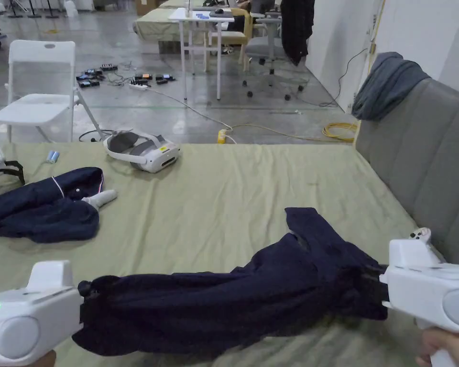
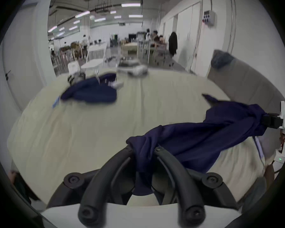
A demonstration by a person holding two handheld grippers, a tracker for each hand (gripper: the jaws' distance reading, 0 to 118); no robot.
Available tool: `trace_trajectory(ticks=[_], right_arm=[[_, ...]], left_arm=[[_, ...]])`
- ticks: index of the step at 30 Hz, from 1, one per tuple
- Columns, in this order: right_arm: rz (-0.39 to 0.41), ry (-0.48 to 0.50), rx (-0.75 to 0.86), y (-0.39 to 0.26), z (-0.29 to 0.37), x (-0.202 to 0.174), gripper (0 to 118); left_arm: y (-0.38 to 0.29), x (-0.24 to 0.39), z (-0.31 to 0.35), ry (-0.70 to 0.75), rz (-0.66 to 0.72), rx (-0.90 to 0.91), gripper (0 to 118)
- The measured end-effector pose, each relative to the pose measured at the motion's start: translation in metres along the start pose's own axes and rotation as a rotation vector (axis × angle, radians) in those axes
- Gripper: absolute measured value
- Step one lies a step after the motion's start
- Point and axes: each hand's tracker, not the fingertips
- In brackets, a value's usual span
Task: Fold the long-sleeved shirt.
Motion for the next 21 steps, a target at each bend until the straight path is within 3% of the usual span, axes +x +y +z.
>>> trace_trajectory(ticks=[2, 5, 8, 9, 11, 12, 13, 14, 16, 17, 18, 19, 21], right_arm=[[-0.004, -0.025, -0.107, -0.049, -0.006, 0.008, 14], [-0.02, -0.041, -0.271, -0.096, -0.03, 0.018, 14], [-0.026, -0.032, -0.367, -0.119, -0.056, 0.027, 15], [-0.047, -0.035, -0.345, -0.119, -0.059, 0.028, 21], [-0.049, -0.059, -0.311, -0.103, -0.038, 0.014, 66], [-0.017, -0.102, -0.288, -0.095, -0.029, 0.013, 90], [0.01, -0.13, -0.259, -0.087, -0.018, 0.011, 114], [0.032, -0.131, -0.216, -0.085, -0.013, 0.013, 118], [0.022, -0.084, -0.112, -0.069, 0.01, 0.011, 112], [0.003, -0.071, -0.097, -0.062, 0.018, 0.011, 96], [-0.022, -0.025, -0.097, -0.054, 0.032, 0.005, 58], [-0.028, 0.021, -0.084, -0.05, 0.039, 0.003, 0], [-0.023, 0.012, -0.053, -0.046, 0.041, -0.004, 0]], left_arm=[[-0.043, -0.003, -0.007, 0.005, 0.035, -0.108, 19], [-0.087, -0.004, -0.033, 0.006, -0.028, -0.262, 20], [-0.103, -0.009, -0.061, 0.009, -0.039, -0.308, 22], [-0.104, -0.009, -0.066, 0.011, -0.033, -0.306, 26], [-0.096, -0.013, -0.064, 0.019, -0.017, -0.287, 70], [-0.095, -0.001, -0.05, 0.024, -0.027, -0.263, 94], [-0.092, -0.003, -0.043, 0.012, -0.019, -0.228, 111], [-0.088, -0.005, -0.033, -0.005, -0.001, -0.189, 107], [-0.078, -0.014, -0.011, -0.042, 0.022, -0.122, 98], [-0.074, -0.015, -0.004, -0.027, 0.023, -0.131, 80], [-0.071, -0.016, 0.002, -0.01, 0.026, -0.127, 37], [-0.069, -0.017, 0.008, 0.008, 0.019, -0.102, 7], [-0.068, -0.004, 0.012, 0.067, -0.032, -0.085, 5]])
